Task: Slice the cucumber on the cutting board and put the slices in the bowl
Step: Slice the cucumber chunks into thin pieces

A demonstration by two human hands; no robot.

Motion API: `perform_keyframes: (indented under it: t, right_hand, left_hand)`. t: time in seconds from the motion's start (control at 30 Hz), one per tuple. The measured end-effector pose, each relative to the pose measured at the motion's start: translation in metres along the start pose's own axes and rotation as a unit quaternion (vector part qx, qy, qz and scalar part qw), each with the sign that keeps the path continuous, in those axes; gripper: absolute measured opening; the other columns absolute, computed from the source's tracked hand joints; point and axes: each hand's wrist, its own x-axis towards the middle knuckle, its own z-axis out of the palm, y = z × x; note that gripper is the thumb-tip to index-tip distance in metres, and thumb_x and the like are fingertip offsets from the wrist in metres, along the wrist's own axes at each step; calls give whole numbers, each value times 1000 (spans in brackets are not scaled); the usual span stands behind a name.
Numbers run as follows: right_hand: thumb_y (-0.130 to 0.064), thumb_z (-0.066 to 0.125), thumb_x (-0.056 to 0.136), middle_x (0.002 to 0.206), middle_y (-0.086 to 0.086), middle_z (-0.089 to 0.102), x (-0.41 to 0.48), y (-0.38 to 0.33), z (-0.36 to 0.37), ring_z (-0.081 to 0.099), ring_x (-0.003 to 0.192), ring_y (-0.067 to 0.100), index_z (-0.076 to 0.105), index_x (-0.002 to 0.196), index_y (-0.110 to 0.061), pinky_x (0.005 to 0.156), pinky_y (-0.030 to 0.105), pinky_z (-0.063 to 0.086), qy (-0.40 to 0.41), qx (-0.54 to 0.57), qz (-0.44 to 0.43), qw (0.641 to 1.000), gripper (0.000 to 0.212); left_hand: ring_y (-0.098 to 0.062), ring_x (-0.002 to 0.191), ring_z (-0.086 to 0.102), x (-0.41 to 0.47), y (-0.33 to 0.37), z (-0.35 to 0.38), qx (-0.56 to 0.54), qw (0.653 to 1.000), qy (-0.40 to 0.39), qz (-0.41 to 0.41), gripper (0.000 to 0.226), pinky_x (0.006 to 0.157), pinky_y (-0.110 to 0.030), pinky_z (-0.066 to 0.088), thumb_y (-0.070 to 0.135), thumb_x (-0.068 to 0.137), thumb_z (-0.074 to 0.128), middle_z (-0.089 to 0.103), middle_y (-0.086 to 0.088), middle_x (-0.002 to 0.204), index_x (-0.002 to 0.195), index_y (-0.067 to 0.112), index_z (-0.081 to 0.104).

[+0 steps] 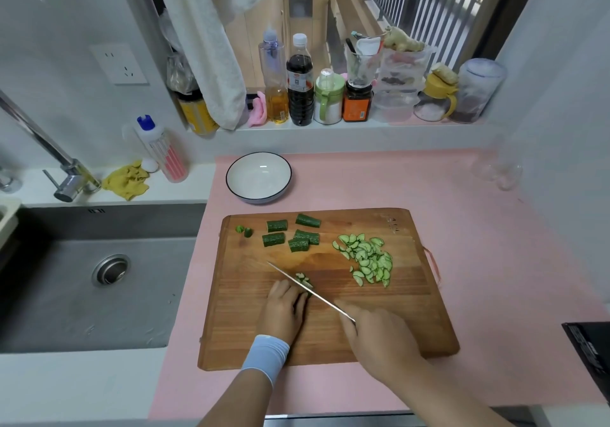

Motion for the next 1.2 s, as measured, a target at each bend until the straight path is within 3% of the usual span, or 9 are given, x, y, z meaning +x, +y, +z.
perform_keyframes:
  t: [0.13, 0.33, 0.47, 0.57, 0.7, 0.9, 1.0, 1.1, 1.2]
  right_hand:
    - [-39, 36, 105, 103, -7, 70, -3, -5, 0, 65, 92, 19, 43, 146, -43, 73, 33, 46, -1, -10, -13, 1000, 41]
    - [-46, 35, 105, 109, -10, 68, -4, 2, 5, 65, 94, 13, 44, 145, -46, 76, 31, 50, 22, 1, -1, 1000, 42]
    - [-46, 37, 104, 94, -9, 70, 1, 8, -3, 65, 85, 12, 52, 140, -45, 71, 30, 51, 67, 25, 7, 997, 38]
    - [-45, 40, 104, 91, -11, 70, 7, 13, -11, 64, 83, 10, 54, 139, -45, 70, 27, 51, 87, 36, 21, 995, 38]
    - [-43, 42, 103, 77, -16, 60, 9, 21, -20, 61, 74, 8, 56, 138, -44, 65, 23, 50, 114, 39, 27, 992, 37]
    - [-45, 42, 103, 95, -11, 71, 10, 40, -29, 65, 84, 11, 56, 137, -45, 68, 25, 51, 148, 33, 46, 987, 37]
    - [-44, 42, 102, 92, -10, 70, 8, 46, -33, 64, 83, 12, 57, 136, -46, 67, 26, 51, 163, 22, 41, 985, 36]
    - [-41, 46, 101, 86, -8, 67, 8, 54, -36, 64, 77, 15, 57, 135, -46, 65, 32, 52, 164, 4, 42, 986, 36]
    - [-33, 75, 83, 64, -5, 59, 7, 61, -38, 58, 49, 16, 72, 116, -38, 43, 27, 37, 179, -82, 13, 980, 34]
  left_hand:
    - [-22, 103, 57, -2, -2, 1, -17, 1000, 20, -4, 24, 102, -14, 36, -1, 79, 75, 69, -8, 106, 102, 7, 74]
    - [-19, 91, 53, 1, 0, -1, -18, 999, 20, -18, 14, 88, -23, 44, 15, 87, 60, 65, -4, 94, 96, 10, 70]
    - [-16, 89, 48, 11, 6, -3, -23, 992, -3, -125, 15, 83, -30, 43, 26, 85, 60, 57, 0, 90, 92, 12, 63]
    - [-21, 99, 49, 27, 14, 1, 11, 978, -42, -204, 28, 89, -30, 43, 30, 80, 70, 57, -3, 99, 101, 13, 66]
    - [-24, 100, 56, 56, 35, 4, 38, 953, -133, -269, 18, 86, -29, 48, 26, 86, 60, 59, -4, 103, 98, 13, 65]
    - [-27, 91, 63, 89, 59, 10, 116, 927, -223, -280, 17, 74, -29, 52, 11, 86, 52, 68, -8, 97, 95, 13, 66]
    - [-23, 87, 65, 98, 66, 18, 52, 924, -241, -293, 12, 79, -28, 53, 20, 90, 57, 71, -3, 94, 97, 21, 67]
    - [-14, 77, 64, 106, 73, 19, -120, 906, -172, -368, 10, 82, -27, 52, 23, 92, 61, 70, 7, 95, 101, 25, 65]
    - [-21, 80, 62, 118, 74, -1, -172, 892, 19, -418, 26, 78, -27, 49, 10, 94, 46, 68, 8, 90, 93, 28, 66]
